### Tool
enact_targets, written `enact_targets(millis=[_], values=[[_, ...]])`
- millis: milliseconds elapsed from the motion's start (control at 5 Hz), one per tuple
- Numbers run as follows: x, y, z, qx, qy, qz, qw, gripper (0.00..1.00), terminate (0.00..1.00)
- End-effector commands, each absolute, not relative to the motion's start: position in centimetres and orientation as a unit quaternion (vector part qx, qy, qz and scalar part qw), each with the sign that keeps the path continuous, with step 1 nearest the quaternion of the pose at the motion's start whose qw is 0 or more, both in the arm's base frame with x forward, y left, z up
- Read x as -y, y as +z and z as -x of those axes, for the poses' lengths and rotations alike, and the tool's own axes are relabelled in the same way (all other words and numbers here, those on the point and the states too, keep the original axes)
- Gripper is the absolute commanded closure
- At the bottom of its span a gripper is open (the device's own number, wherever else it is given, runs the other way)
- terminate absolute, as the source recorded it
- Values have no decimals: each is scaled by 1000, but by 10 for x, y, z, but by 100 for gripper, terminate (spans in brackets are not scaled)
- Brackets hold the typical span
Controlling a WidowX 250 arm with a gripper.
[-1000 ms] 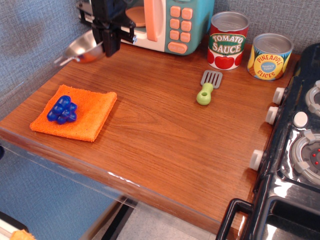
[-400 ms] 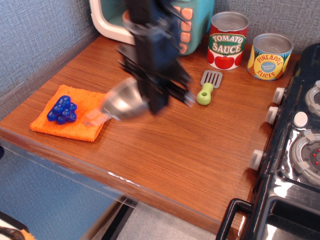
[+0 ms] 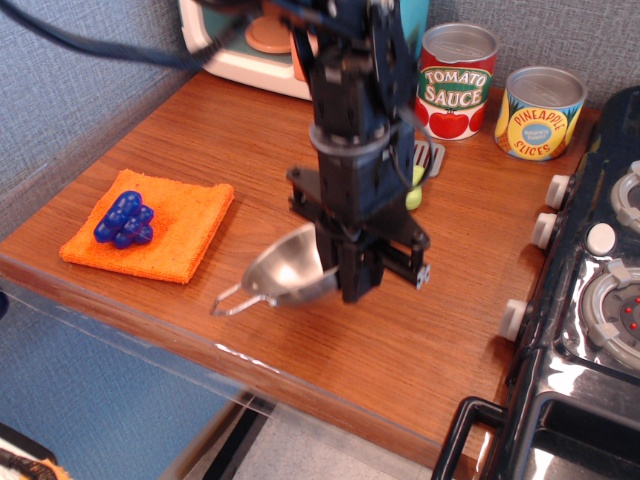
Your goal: Put silver bowl to lower right table corner
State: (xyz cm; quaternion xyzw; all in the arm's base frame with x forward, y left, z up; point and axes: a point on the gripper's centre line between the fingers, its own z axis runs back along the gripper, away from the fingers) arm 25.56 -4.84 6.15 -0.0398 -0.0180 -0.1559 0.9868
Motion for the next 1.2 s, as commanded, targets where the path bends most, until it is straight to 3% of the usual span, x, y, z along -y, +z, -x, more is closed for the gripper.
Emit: enact_targets(millis=[0,200,800,1000], values=[[61,44,-265,14,-199,44,979,100,0],[67,41,-260,11,-219,32,975,0,0],[75,83,-246,48,-227,61,971,0,0],[62,109,-245,58,-179,83,979,0,0]])
